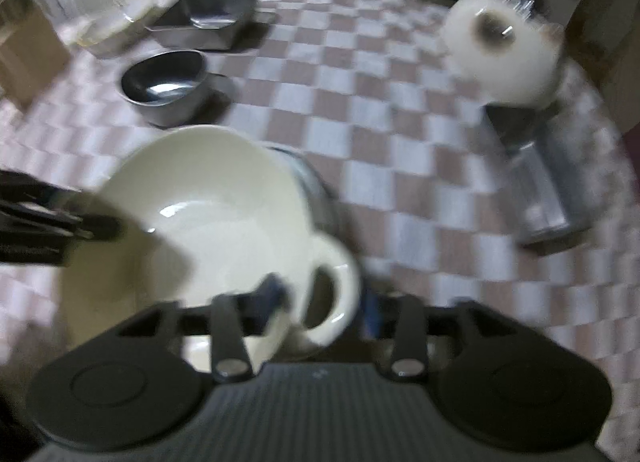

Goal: Organize plates and bowls
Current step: 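Lower the cream bowl onto the white plate and open both grippers, then move both grippers toward the yellow-rimmed floral bowl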

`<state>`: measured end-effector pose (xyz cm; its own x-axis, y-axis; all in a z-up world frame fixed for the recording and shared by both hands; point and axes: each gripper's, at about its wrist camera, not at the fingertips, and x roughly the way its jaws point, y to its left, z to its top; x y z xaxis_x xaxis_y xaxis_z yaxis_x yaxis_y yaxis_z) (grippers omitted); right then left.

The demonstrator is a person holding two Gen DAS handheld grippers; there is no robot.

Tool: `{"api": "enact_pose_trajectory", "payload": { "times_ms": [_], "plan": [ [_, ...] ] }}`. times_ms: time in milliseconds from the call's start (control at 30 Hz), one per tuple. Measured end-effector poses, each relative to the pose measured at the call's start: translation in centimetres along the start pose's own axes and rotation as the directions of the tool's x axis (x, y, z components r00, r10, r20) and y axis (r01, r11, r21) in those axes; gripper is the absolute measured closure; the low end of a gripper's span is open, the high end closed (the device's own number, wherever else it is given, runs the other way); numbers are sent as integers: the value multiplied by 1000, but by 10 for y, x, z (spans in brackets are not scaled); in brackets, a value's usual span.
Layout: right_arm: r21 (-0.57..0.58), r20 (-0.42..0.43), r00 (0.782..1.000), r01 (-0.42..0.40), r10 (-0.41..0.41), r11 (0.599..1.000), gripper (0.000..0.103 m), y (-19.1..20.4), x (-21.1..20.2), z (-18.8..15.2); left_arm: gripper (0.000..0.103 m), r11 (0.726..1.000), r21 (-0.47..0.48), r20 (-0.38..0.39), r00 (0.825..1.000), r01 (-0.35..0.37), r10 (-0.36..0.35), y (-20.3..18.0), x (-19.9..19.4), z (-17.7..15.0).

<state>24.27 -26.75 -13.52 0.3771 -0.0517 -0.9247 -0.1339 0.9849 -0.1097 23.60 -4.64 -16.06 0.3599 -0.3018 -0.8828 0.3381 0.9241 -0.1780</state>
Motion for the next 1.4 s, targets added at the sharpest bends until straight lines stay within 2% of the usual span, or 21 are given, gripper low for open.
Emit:
{"api": "enact_pose_trajectory", "payload": {
  "times_ms": [33,67,367,500,667,733,800,967,1133,1267,1400],
  "plan": [
    [-27,10,999,49,-49,998,40,3,-1,-1,48,1000,2,4,1000,-4,4,0,0,0],
    [-33,20,999,49,-49,998,40,3,-2,-1,47,1000,3,5,1000,-6,6,0,0,0],
    [46,5,999,-32,32,998,40,-14,3,-1,47,1000,13,3,1000,-21,20,-2,-2,-2],
    [46,1,999,-47,47,998,39,-13,4,-2,42,999,27,2,999,-40,40,-2,-2,-2],
    [68,-6,998,-67,67,995,39,-16,5,-3,40,997,44,2,998,-59,59,-4,-3,-2],
    [69,-6,998,-67,67,995,39,-15,5,-4,35,996,52,-7,997,-71,71,-6,-3,-2],
    [66,-6,998,-68,69,995,39,-14,4,-4,21,996,61,-33,997,-71,74,-7,0,-3],
    [61,-23,996,-87,88,994,38,-11,5,-6,15,994,88,-56,996,-69,74,-13,-2,-9],
    [83,-1,994,-111,112,990,23,-12,-2,-8,7,995,76,-44,997,-63,67,-17,-10,-11],
    [89,16,995,-104,103,991,17,-12,-10,-11,3,996,73,-43,997,-60,63,-19,-17,-14],
    [89,27,993,-115,113,989,2,-11,-17,-15,1,996,69,-35,997,-61,64,-20,-24,-16]
  ]
}}
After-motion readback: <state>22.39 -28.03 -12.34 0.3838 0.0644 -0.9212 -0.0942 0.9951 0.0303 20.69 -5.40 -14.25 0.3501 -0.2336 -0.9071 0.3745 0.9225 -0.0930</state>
